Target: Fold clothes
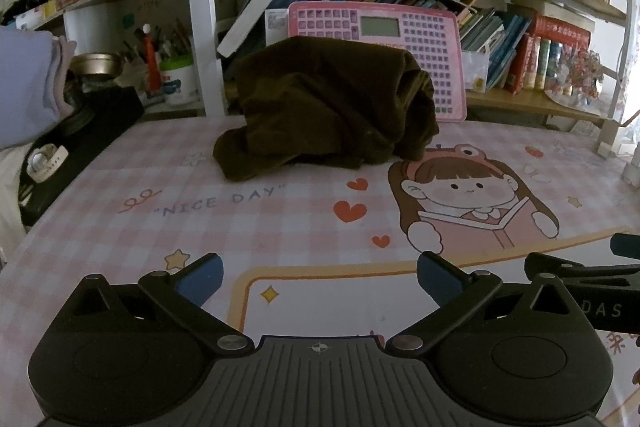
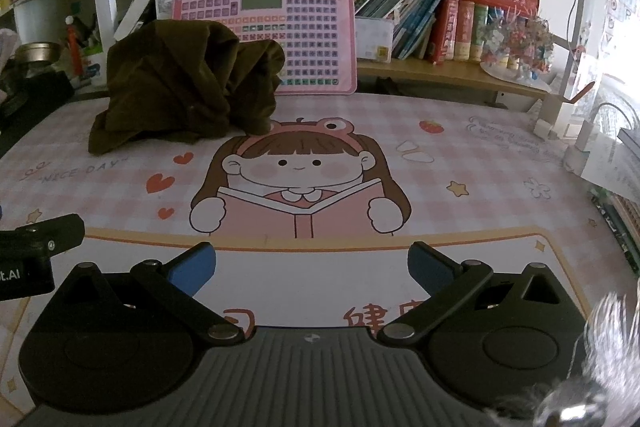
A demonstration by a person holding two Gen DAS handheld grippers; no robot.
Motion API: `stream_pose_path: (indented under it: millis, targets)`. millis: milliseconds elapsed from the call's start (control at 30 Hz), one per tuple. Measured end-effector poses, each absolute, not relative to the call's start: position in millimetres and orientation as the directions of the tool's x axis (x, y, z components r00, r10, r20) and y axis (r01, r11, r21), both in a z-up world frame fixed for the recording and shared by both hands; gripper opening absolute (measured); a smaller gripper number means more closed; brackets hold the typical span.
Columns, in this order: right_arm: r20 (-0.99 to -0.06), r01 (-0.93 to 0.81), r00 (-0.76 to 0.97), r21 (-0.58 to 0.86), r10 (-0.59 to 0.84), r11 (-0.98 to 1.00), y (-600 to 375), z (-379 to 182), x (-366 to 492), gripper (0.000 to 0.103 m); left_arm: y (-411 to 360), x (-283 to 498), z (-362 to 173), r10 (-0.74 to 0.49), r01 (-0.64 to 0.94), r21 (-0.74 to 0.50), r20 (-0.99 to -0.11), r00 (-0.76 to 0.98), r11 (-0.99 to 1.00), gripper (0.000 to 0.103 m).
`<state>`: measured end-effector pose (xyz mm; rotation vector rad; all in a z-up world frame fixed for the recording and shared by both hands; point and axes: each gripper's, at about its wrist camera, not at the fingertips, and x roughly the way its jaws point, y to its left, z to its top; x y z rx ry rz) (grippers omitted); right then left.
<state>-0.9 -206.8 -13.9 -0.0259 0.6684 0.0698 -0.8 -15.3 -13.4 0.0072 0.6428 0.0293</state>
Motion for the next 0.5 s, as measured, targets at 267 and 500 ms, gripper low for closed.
stream_pose_path:
  millis: [267,500]
  targets:
    - [-0.619,-0.072,0.784,-0.002,0.055,0.997,-206.9,-14.3,0.3,0.103,-15.9,-1.3,-15.6,0.032,-0.026,0.018,-0.600,0.799,0.999,0.103]
    - [-0.621,-0.071,0.782,0.000,0.055,0.998,-207.0,-15.2,1.5,0.103,-16.2,0.5,-16.3,0.037,-0.030,0.023,-0.604,0.796,0.999,0.103]
